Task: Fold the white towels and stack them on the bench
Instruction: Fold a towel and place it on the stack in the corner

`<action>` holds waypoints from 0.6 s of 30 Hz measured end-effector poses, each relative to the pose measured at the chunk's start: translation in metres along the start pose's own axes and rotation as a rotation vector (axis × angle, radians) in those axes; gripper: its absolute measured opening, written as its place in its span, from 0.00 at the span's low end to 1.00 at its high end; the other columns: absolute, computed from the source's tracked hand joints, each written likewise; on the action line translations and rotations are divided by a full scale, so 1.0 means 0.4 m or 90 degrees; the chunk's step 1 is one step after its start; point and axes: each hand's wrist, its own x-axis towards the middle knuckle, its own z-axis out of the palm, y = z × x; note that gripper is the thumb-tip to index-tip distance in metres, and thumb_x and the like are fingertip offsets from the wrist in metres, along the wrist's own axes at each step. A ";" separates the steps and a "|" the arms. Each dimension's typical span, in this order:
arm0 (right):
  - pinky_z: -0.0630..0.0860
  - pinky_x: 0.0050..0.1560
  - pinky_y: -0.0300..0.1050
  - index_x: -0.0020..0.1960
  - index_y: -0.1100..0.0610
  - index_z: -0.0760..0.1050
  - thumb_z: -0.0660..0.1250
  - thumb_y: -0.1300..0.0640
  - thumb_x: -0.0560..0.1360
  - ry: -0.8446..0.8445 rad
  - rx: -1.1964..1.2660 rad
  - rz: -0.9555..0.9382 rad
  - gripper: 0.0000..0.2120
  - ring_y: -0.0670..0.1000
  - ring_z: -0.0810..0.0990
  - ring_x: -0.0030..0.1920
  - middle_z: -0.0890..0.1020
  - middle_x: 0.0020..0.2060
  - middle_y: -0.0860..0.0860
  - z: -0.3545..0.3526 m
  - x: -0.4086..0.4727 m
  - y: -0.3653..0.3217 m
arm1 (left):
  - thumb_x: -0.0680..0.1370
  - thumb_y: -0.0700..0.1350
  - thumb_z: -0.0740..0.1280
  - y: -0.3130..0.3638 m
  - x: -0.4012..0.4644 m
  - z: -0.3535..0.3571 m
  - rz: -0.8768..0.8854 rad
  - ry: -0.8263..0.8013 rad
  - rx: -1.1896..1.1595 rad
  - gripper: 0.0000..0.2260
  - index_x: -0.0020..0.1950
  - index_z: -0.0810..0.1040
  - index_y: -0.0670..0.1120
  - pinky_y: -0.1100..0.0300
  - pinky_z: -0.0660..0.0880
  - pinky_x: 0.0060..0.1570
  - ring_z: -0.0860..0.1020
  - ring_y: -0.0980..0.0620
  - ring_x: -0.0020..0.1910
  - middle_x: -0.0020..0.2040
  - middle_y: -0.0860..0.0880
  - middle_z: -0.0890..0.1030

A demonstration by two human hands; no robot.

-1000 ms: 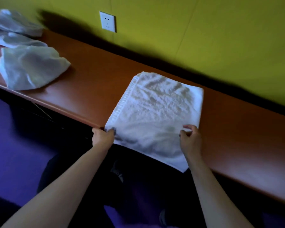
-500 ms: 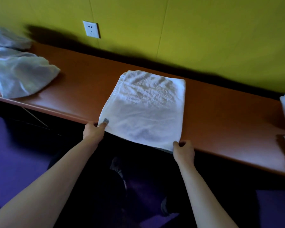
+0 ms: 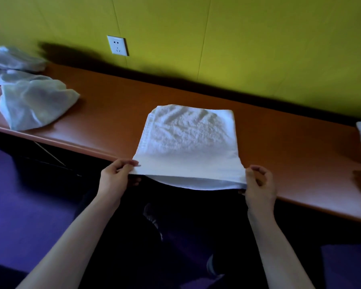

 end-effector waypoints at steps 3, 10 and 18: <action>0.78 0.35 0.43 0.45 0.50 0.78 0.70 0.55 0.79 -0.009 0.115 0.069 0.04 0.49 0.80 0.38 0.83 0.38 0.48 -0.009 0.015 -0.009 | 0.79 0.35 0.63 0.014 -0.013 -0.001 -0.025 -0.002 -0.066 0.11 0.44 0.85 0.40 0.57 0.80 0.37 0.81 0.44 0.35 0.48 0.40 0.82; 0.83 0.44 0.44 0.44 0.59 0.84 0.59 0.66 0.78 -0.084 0.371 0.196 0.15 0.53 0.85 0.41 0.85 0.42 0.55 -0.007 0.102 -0.067 | 0.77 0.29 0.64 0.056 0.040 0.019 0.037 -0.113 -0.136 0.14 0.51 0.85 0.44 0.62 0.81 0.45 0.83 0.49 0.40 0.46 0.43 0.86; 0.78 0.49 0.45 0.54 0.54 0.82 0.73 0.46 0.75 -0.078 -0.107 -0.156 0.13 0.49 0.84 0.46 0.86 0.47 0.51 0.067 0.254 -0.066 | 0.75 0.56 0.73 0.118 0.207 0.080 0.211 0.042 0.116 0.08 0.45 0.86 0.53 0.51 0.78 0.42 0.80 0.50 0.36 0.40 0.42 0.85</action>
